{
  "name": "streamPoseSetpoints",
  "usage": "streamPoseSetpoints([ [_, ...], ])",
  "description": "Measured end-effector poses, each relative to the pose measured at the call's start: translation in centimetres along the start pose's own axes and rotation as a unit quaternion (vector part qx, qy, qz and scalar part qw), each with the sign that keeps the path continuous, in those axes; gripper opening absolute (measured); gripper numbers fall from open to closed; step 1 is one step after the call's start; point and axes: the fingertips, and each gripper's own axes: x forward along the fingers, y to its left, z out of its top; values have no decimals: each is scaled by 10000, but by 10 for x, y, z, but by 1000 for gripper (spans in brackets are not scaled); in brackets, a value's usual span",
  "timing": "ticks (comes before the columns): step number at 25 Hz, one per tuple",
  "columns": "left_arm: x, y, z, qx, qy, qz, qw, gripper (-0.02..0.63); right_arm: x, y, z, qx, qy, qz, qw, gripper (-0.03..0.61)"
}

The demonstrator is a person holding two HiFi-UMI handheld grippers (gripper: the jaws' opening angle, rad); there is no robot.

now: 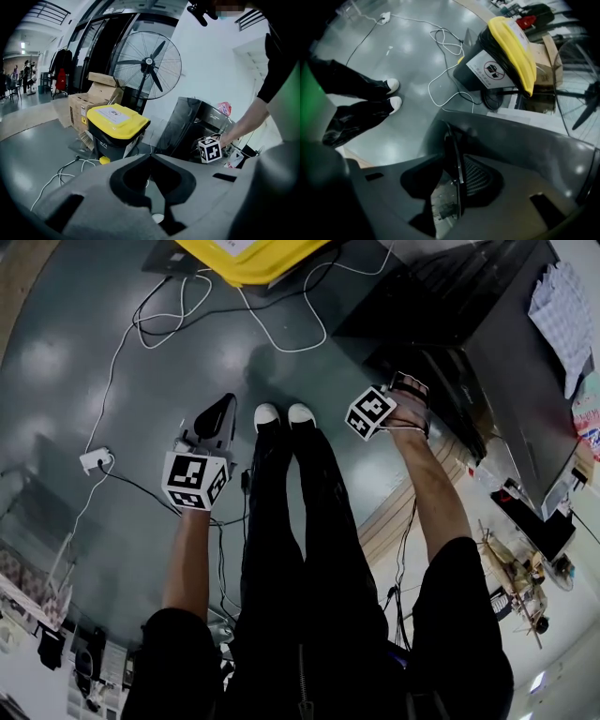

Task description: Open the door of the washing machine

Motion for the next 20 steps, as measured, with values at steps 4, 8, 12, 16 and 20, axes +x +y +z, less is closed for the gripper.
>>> streamPoseSetpoints([
  [4,-1,2,1,-42,-17,28,10000,2,-1,1,0,-44,-13,-22,10000,133],
  [8,-2,2,-3,-72,-3,43,10000,2,-3,2,-1,-21,12,-31,10000,138],
  [12,-3,5,-4,-105,-12,54,9999,2,-2,0,-3,16,49,-53,10000,133],
  [16,-5,12,-5,-165,-20,102,9998,2,-18,40,18,189,-297,470,9983,118],
  [20,-9,8,1,-196,-30,15,9998,2,-73,156,32,-1216,-939,480,9870,103],
])
